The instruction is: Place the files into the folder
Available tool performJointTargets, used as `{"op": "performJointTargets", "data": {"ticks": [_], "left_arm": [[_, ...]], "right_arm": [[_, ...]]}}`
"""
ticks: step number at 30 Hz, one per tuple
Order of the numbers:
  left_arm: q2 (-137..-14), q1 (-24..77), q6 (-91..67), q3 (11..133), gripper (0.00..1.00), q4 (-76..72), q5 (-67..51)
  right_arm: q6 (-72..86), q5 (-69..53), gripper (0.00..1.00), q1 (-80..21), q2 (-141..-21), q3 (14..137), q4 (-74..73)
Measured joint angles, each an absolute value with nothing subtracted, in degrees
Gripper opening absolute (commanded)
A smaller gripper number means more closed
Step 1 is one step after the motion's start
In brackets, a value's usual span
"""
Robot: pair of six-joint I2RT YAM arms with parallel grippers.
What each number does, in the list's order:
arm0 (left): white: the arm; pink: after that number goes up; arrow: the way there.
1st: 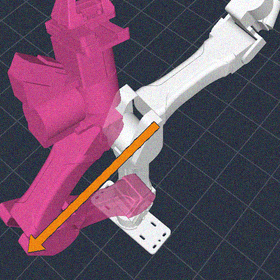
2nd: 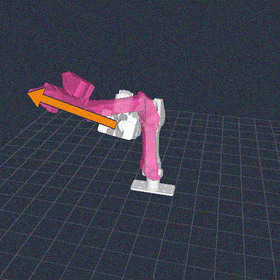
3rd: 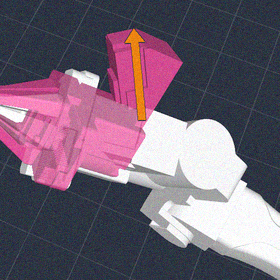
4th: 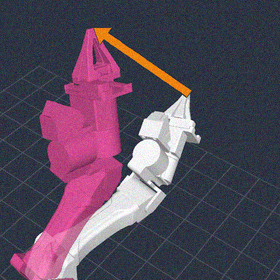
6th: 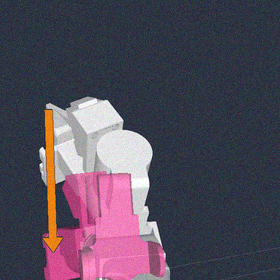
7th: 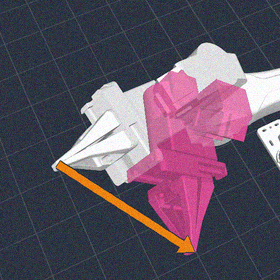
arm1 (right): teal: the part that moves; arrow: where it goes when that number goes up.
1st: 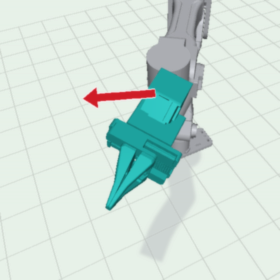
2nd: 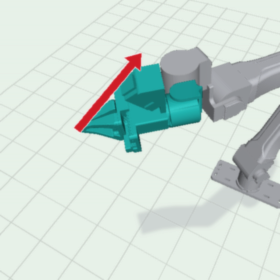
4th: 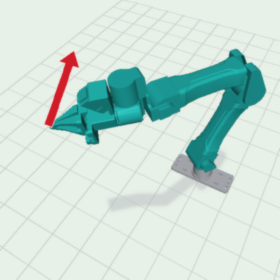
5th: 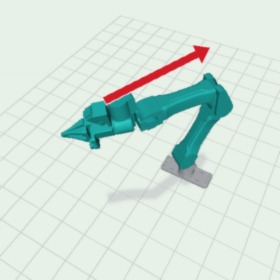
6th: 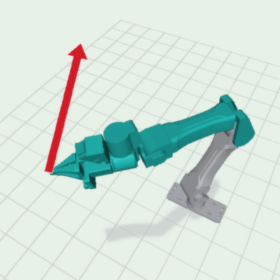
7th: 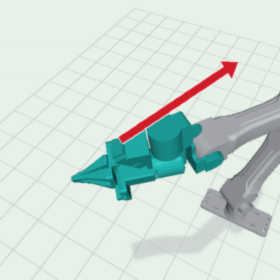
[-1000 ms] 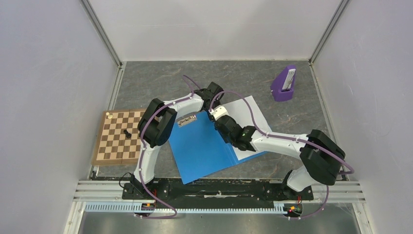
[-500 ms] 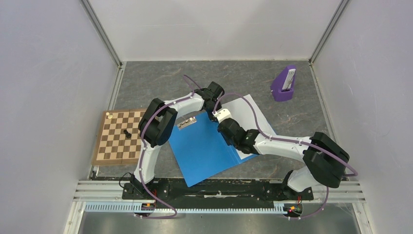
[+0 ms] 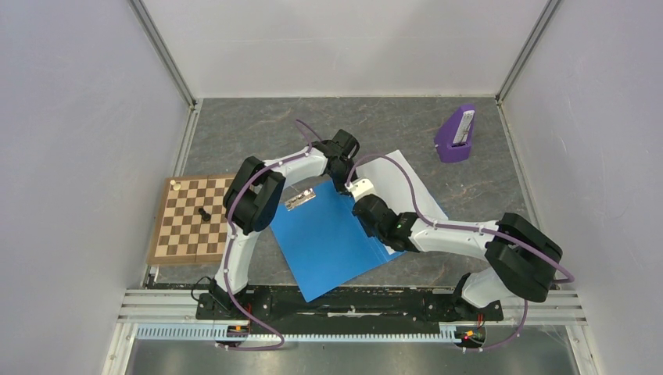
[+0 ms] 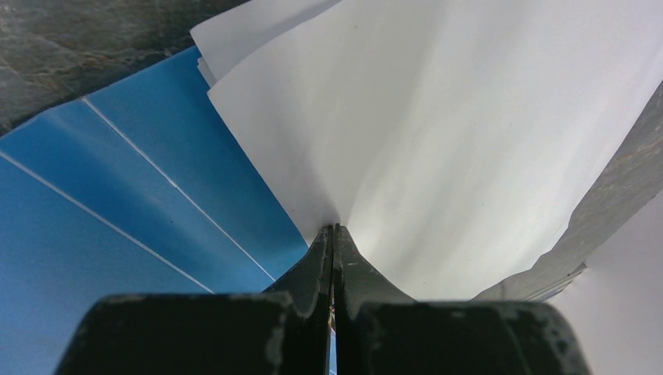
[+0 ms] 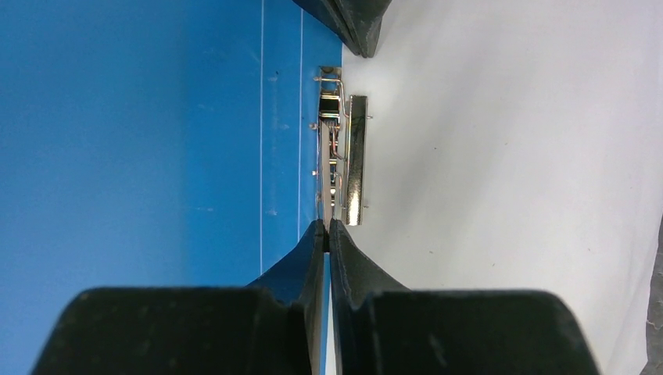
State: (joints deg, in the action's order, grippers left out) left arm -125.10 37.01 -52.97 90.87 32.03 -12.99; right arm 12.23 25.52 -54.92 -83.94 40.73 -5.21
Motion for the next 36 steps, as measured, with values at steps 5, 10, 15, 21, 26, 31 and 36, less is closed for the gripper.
{"op": "performJointTargets", "data": {"ticks": [5,10,15,21,26,31,36], "left_arm": [[-125.49,36.71,-52.07,91.33,0.02,32.32,-14.09],[-125.67,36.67,-51.7,91.68,0.02,32.69,-14.24],[-125.73,36.58,-51.33,91.72,0.02,32.69,-14.52],[-125.97,36.32,-51.31,91.88,0.02,32.75,-15.38],[-125.97,36.27,-51.29,91.88,0.02,32.75,-15.46],[-126.04,36.16,-51.29,91.88,0.02,32.73,-15.7],[-126.1,36.07,-51.31,91.88,0.02,32.69,-16.03]], "right_arm": [[12.82,25.82,0.05,-54.94,-83.96,39.59,-4.05],[13.52,26.28,0.04,-55.05,-84.27,38.74,-3.2],[14.15,26.89,0.03,-55.27,-85.6,38.15,-2.28],[15.07,27.35,0.03,-55.29,-86.08,37.06,-0.64],[15.49,27.24,0.03,-55.13,-86.08,36.23,0.58],[15.44,26.0,0.02,-54.83,-86.04,34.89,2.81],[15.16,23.62,0.0,-53.87,-85.19,33.78,4.47]]}}
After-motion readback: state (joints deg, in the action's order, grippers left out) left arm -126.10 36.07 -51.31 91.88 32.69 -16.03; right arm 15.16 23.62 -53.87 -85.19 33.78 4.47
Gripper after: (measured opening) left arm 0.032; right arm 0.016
